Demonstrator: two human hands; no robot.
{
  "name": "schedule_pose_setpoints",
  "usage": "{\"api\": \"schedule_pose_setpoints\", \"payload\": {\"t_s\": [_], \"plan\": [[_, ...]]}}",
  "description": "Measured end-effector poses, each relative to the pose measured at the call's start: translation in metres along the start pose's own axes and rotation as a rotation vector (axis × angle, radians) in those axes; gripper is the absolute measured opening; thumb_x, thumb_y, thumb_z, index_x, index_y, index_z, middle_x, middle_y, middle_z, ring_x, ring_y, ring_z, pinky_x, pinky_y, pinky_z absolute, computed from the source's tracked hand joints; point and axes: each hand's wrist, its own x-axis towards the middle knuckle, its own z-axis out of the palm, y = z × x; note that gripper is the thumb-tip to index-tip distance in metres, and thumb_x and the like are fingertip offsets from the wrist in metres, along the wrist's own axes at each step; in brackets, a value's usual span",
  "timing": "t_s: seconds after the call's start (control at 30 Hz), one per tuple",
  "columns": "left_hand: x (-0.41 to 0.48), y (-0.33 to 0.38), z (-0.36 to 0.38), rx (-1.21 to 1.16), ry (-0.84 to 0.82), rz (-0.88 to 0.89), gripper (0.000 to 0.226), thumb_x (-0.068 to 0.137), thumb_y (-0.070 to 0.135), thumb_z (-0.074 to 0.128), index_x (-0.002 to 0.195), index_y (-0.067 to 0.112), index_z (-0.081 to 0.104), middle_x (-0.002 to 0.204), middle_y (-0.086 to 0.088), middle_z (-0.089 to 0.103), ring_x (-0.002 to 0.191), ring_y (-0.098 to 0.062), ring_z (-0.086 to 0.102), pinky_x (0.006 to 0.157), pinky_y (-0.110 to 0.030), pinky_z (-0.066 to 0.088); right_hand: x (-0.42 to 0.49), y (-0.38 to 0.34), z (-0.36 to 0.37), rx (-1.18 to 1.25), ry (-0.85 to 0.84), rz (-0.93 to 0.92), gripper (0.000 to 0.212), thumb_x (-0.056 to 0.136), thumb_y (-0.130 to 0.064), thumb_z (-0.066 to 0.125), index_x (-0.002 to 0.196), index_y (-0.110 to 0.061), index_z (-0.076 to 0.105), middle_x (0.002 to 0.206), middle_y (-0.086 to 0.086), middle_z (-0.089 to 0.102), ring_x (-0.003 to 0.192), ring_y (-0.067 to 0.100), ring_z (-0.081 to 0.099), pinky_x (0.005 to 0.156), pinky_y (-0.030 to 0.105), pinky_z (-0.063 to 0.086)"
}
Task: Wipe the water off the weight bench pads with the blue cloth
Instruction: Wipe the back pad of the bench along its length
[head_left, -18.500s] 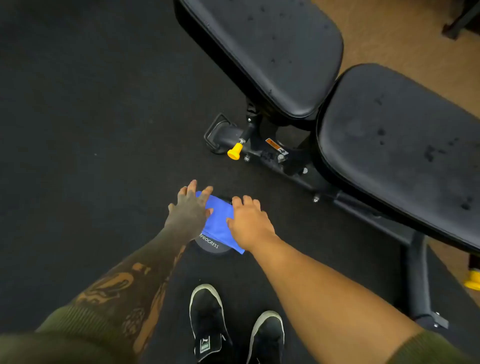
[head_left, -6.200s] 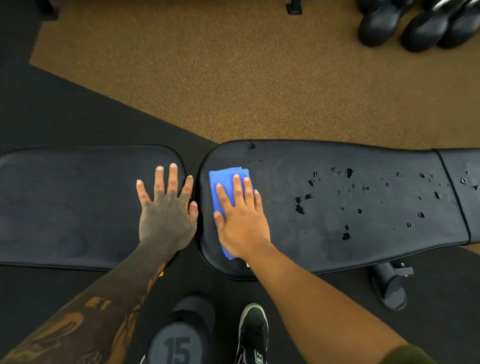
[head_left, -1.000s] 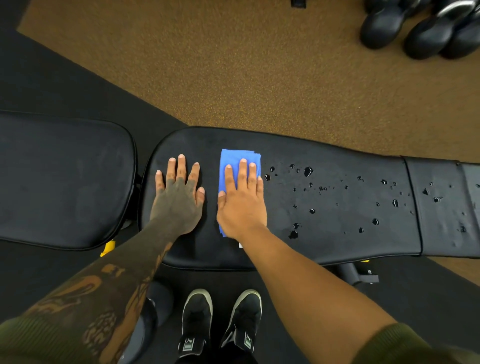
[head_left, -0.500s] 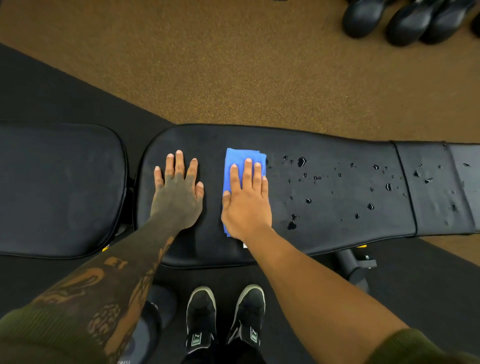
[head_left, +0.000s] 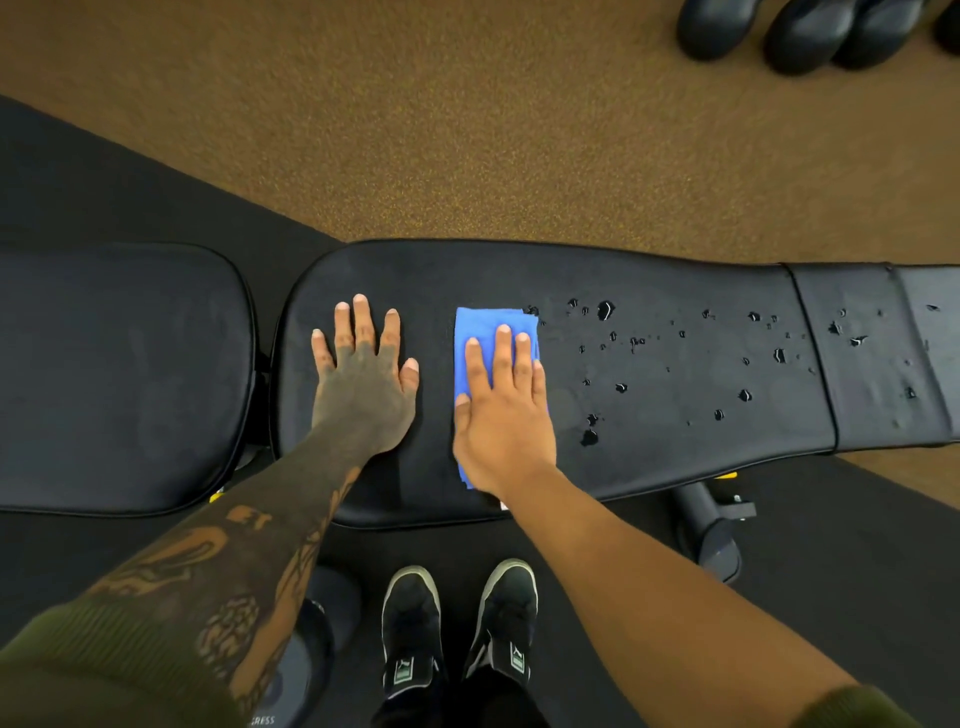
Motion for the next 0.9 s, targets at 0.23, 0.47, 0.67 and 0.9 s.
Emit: {"api": "schedule_pose_setpoints", "payload": {"t_s": [0.23,0.47,0.67,0.9], "plan": [[0.000,0.001,0.002,0.008,0.018,0.000,0.063,0.099,0.041,0.026,0.154,0.021,0.004,0.162,-0.017,-0.006,0.149,-0.035,-0.010,0.115,-0.064,-0.002,-0.042,0.000,0.012,-0.028,0.010,-0.134,0.060,0.099,-0.037,0.024,0.155,-0.021,0.010,0.164,0.012,0.001,0.150,0.033,-0.006,0.121,0.049,0.004],[-0.001,-0.002,0.003,0.008,0.014,0.020,0.063,0.099,0.043,0.024,0.154,0.021,0.002,0.162,-0.017,-0.008,0.149,-0.035,-0.011,0.115,-0.064,-0.003,-0.017,0.026,0.000,-0.019,0.019,0.026,0.060,0.101,-0.037,0.020,0.155,-0.023,0.002,0.163,0.011,-0.010,0.149,0.029,-0.015,0.121,0.047,0.000],[0.000,0.000,0.002,0.014,0.007,0.028,0.064,0.099,0.043,0.023,0.154,0.020,0.001,0.162,-0.017,-0.009,0.149,-0.036,-0.012,0.115,-0.064,-0.003,-0.010,0.009,-0.001,-0.022,-0.008,-0.037,0.060,0.101,-0.038,0.020,0.155,-0.021,0.000,0.163,0.012,-0.011,0.148,0.032,-0.018,0.121,0.047,-0.003],[-0.004,0.008,0.002,0.027,0.004,0.048,0.064,0.099,0.042,0.025,0.154,0.018,0.003,0.163,-0.017,-0.005,0.149,-0.036,-0.009,0.114,-0.066,-0.001,-0.040,0.043,0.000,-0.042,-0.025,-0.053,0.062,0.097,-0.042,0.015,0.155,-0.022,0.006,0.164,0.008,-0.004,0.150,0.027,-0.011,0.122,0.046,0.002]]}}
